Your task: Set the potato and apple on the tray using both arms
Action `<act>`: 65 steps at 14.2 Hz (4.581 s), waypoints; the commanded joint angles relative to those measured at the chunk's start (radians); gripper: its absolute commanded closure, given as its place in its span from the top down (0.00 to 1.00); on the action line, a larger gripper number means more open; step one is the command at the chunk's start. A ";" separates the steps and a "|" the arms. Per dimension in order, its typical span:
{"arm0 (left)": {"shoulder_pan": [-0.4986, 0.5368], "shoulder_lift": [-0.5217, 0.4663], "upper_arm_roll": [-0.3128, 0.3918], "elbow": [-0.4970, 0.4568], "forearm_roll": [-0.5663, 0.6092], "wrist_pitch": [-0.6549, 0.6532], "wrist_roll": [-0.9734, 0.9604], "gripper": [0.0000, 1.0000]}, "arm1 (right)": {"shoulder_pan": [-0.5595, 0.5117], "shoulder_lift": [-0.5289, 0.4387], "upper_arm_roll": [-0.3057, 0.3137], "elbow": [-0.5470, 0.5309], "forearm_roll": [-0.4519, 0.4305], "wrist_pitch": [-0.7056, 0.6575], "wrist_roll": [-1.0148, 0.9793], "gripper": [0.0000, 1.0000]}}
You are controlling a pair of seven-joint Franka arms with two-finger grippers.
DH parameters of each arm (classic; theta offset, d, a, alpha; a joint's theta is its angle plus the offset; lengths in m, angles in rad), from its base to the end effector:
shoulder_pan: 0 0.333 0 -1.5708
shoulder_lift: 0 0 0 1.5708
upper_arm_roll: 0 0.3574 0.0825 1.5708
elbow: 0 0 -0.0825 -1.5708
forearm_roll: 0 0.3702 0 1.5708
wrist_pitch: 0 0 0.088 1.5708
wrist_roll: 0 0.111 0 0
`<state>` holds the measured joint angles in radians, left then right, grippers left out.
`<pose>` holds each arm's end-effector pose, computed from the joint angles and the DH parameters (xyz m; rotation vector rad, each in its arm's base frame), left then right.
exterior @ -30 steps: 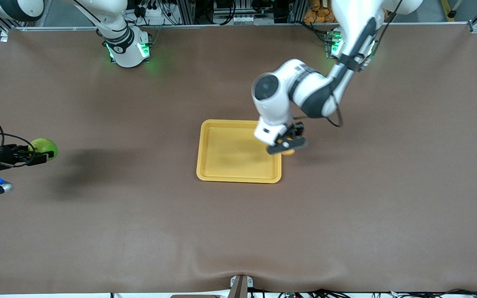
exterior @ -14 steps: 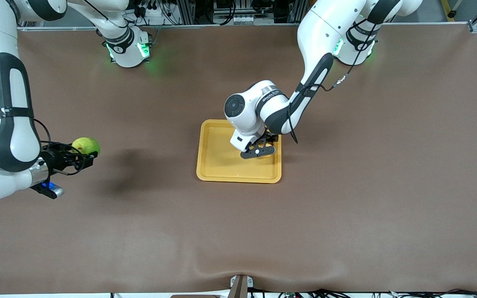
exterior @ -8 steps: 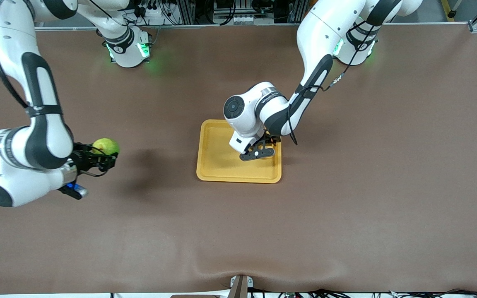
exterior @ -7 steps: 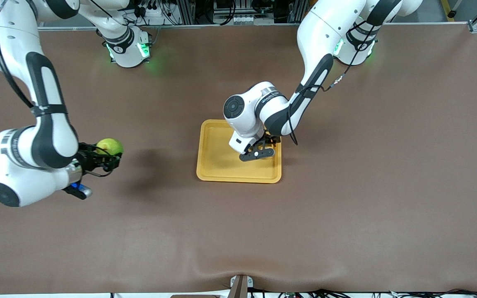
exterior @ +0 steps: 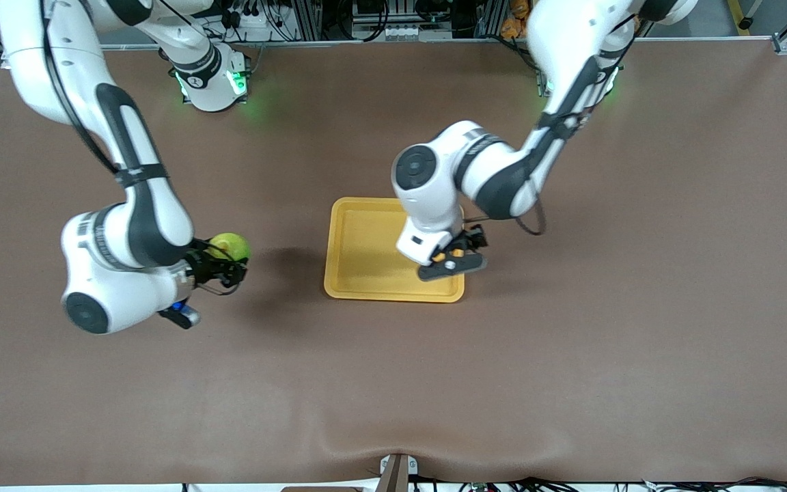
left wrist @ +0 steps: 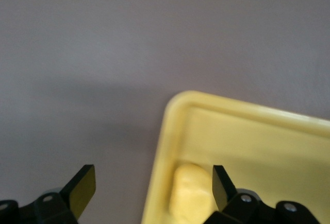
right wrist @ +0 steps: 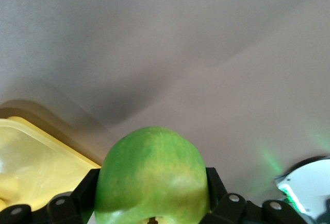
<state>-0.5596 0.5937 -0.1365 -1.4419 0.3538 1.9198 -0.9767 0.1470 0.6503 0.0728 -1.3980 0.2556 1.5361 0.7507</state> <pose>0.5754 -0.4215 0.3756 -2.8820 -0.2305 -0.1629 0.6528 0.1650 0.3362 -2.8506 0.8701 0.9030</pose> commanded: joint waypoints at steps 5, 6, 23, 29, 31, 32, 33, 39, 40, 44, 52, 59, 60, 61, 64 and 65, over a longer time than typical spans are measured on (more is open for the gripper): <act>0.266 -0.159 -0.012 -0.034 -0.116 -0.085 0.306 1.00 | 0.138 -0.006 -0.008 -0.039 0.083 0.166 0.208 0.00; 0.300 -0.172 -0.014 -0.034 -0.125 -0.093 0.340 1.00 | 0.163 -0.001 -0.008 -0.041 0.083 0.197 0.238 0.00; 0.541 -0.483 0.000 -0.124 -0.269 -0.274 0.872 1.00 | 0.401 0.083 -0.013 -0.182 0.140 0.618 0.412 0.14; 0.541 -0.652 0.031 -0.296 -0.271 -0.283 1.009 1.00 | 0.399 0.077 -0.021 -0.194 0.123 0.612 0.412 0.63; 0.544 -0.658 0.031 -0.287 -0.276 -0.324 1.059 1.00 | 0.401 0.074 -0.024 -0.191 0.123 0.612 0.415 1.00; 0.544 -0.658 0.031 -0.281 -0.276 -0.329 1.066 1.00 | 0.396 0.074 -0.024 -0.188 0.123 0.608 0.421 1.00; 0.543 -0.657 0.029 -0.276 -0.276 -0.329 1.064 1.00 | 0.392 0.068 -0.024 -0.184 0.123 0.607 0.435 1.00; 0.555 -0.646 0.032 -0.209 -0.349 -0.381 1.040 1.00 | 0.349 0.032 -0.060 -0.020 0.082 0.354 0.435 1.00; 0.553 -0.643 0.032 -0.209 -0.351 -0.381 1.035 1.00 | 0.332 0.032 -0.064 0.014 0.079 0.296 0.426 1.00; 0.552 -0.638 0.026 -0.192 -0.338 -0.369 1.001 1.00 | 0.238 0.032 -0.064 0.109 0.085 0.266 0.270 1.00; 0.552 -0.643 0.020 -0.186 -0.338 -0.374 0.941 1.00 | 0.046 -0.090 -0.067 0.111 0.067 0.156 0.167 1.00; 0.556 -0.644 0.026 -0.187 -0.340 -0.374 0.937 1.00 | -0.053 -0.179 -0.064 0.116 -0.068 0.043 -0.138 1.00; 0.556 -0.644 0.026 -0.187 -0.340 -0.374 0.937 1.00 | -0.070 -0.187 -0.067 0.116 -0.072 0.017 -0.222 1.00; 0.556 -0.644 0.028 -0.187 -0.338 -0.372 0.937 1.00 | -0.085 -0.196 -0.068 0.116 -0.078 0.001 -0.266 1.00; 0.556 -0.643 0.028 -0.187 -0.337 -0.367 0.940 1.00 | -0.101 -0.247 -0.064 0.111 -0.174 -0.020 -0.312 1.00; 0.556 -0.643 0.028 -0.187 -0.325 -0.366 0.940 1.00 | -0.102 -0.259 -0.067 0.113 -0.186 -0.040 -0.342 1.00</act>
<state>-0.0088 -0.0473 -0.1069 -1.6414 0.0223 1.5629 -0.0256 0.0506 0.4421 -0.0112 -1.2664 0.1184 1.5256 0.4501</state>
